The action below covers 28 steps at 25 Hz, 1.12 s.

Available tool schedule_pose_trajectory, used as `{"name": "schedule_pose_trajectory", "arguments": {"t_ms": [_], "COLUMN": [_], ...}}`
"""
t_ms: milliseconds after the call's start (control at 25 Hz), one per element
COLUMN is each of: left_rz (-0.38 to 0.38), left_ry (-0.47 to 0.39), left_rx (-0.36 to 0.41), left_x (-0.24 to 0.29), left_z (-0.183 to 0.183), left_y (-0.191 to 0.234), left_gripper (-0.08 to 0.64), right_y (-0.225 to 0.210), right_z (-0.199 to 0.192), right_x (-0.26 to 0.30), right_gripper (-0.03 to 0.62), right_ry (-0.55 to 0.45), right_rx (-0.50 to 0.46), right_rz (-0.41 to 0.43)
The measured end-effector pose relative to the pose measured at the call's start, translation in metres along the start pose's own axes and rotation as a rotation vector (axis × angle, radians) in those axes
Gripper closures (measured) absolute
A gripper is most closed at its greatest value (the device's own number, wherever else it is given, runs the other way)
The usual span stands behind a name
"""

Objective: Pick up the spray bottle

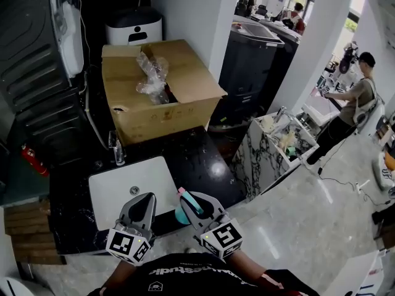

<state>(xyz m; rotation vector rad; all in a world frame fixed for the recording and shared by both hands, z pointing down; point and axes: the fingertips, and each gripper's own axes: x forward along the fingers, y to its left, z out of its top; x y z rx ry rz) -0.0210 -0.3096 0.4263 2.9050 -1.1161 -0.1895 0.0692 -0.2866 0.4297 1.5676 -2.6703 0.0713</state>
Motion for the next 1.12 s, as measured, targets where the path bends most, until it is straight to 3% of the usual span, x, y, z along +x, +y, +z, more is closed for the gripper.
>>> {"name": "schedule_pose_trajectory", "arguments": {"t_ms": [1120], "left_rz": [-0.024], "left_ry": [-0.004], "left_rx": [-0.012], "left_x": [0.004], "left_z": [0.002], "left_y": [-0.015], "left_gripper": [0.546], "right_y": [-0.004], "right_z": [-0.003], "right_x": [-0.011], "right_gripper": [0.495], "right_ry": [0.021], "right_rx": [-0.023], "right_rz": [-0.011]}}
